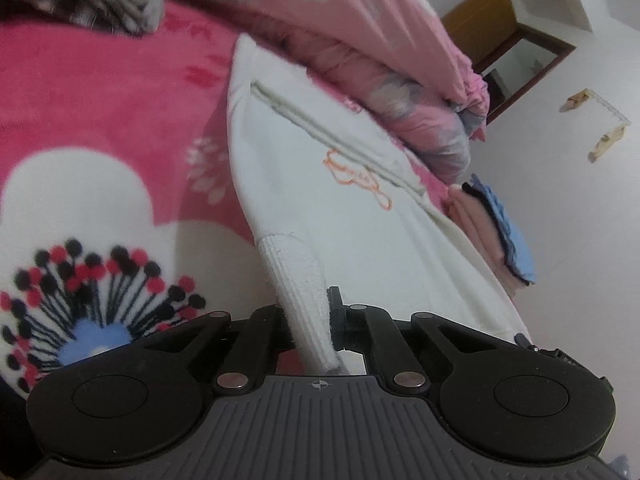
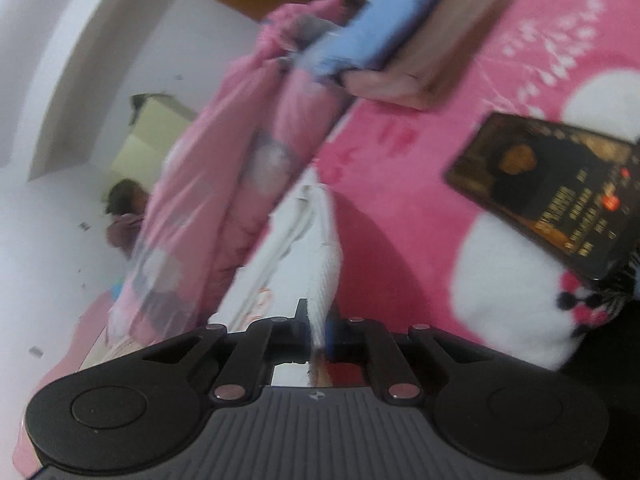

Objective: Fold clothes

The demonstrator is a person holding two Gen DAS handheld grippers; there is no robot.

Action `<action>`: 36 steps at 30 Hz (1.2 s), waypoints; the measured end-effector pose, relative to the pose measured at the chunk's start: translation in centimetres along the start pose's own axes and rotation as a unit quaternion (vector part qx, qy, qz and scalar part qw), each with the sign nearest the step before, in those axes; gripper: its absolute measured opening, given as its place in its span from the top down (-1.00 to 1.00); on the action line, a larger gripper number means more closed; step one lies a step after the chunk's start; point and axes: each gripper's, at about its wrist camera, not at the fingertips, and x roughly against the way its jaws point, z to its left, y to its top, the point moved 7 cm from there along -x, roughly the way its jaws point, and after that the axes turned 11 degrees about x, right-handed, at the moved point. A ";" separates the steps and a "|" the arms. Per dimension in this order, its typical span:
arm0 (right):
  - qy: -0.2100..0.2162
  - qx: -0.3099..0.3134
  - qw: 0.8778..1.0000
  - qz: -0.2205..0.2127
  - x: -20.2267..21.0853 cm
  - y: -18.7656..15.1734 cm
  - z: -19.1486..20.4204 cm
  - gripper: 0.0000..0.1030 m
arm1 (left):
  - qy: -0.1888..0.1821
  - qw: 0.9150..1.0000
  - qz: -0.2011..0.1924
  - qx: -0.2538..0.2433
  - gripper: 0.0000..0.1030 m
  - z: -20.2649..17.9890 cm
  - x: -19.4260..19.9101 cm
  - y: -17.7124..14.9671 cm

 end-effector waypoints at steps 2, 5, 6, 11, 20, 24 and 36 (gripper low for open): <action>0.010 0.008 1.000 -0.003 0.7 0.0 1.0 0.88 | -0.006 1.000 -0.003 0.003 0.95 -0.1 0.9 0.1; 0.021 0.010 1.000 -0.005 2.0 -0.3 2.0 0.88 | -0.017 1.000 -0.006 0.007 0.95 -0.2 2.4 0.0; 0.023 0.009 1.000 -0.005 2.6 -0.5 2.2 0.88 | -0.018 1.000 -0.005 0.007 0.95 -0.3 2.9 -0.1; 0.032 -0.006 0.999 0.010 6.8 -1.7 3.1 0.88 | -0.015 1.000 0.007 0.026 0.95 0.2 6.2 -1.2; 0.038 -0.050 0.996 0.060 13.7 -3.5 4.9 0.87 | -0.014 0.995 0.038 0.087 0.95 0.9 11.0 -4.3; 0.046 -0.014 0.997 0.063 12.3 -2.6 6.1 0.87 | -0.044 0.996 0.025 0.074 0.95 0.1 10.3 -2.8; 0.075 0.156 0.984 0.038 0.2 5.8 11.0 0.87 | -0.071 0.996 -0.044 0.040 0.95 -1.2 2.9 9.0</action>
